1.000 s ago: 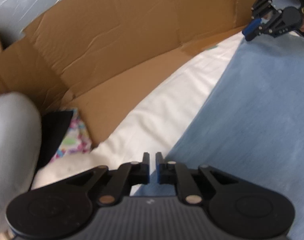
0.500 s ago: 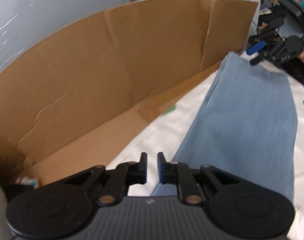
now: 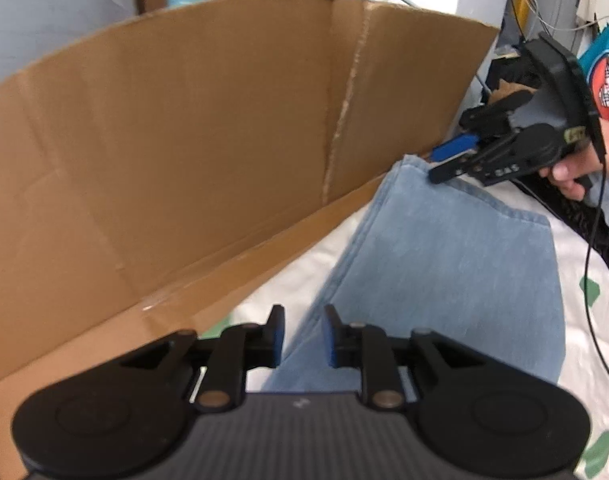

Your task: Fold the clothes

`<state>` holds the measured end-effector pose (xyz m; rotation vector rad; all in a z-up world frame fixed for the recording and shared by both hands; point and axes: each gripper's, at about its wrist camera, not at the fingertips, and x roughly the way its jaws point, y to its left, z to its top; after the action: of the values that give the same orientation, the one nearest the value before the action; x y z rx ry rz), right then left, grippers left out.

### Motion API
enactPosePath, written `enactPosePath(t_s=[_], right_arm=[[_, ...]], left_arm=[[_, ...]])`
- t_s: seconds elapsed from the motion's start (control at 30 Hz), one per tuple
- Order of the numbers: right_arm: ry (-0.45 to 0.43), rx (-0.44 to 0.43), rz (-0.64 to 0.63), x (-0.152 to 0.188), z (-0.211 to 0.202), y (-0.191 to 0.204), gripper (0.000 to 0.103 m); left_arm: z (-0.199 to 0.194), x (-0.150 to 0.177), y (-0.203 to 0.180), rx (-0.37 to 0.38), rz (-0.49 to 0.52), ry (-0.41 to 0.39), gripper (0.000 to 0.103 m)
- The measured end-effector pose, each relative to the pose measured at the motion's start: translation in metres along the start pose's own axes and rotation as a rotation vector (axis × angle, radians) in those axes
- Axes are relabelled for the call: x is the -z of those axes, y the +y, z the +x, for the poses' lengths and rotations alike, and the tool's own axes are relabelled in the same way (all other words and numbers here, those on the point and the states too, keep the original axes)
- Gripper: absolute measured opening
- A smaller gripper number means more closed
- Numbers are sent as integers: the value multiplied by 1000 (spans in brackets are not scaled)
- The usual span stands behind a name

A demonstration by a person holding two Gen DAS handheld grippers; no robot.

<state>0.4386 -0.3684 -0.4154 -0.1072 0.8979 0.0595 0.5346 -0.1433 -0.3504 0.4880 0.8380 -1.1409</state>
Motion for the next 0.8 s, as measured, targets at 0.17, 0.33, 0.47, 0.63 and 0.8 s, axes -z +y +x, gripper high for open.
enactPosePath(t_s=[0.17, 0.33, 0.47, 0.63, 0.8], right_arm=[[8, 0, 0, -2, 18, 1, 40], [18, 0, 3, 1, 30, -1, 39], [13, -9, -6, 5, 32, -1, 19], [-34, -11, 5, 3, 21, -4, 11], [-90, 9, 15, -3, 7, -8, 10]], left_arm=[[19, 0, -4, 40, -2, 19, 22], [32, -3, -4, 75, -24, 32, 21], [37, -3, -8, 78, -23, 44, 20], [33, -4, -13, 47, 16, 18, 1], [22, -5, -10, 26, 19, -28, 1]])
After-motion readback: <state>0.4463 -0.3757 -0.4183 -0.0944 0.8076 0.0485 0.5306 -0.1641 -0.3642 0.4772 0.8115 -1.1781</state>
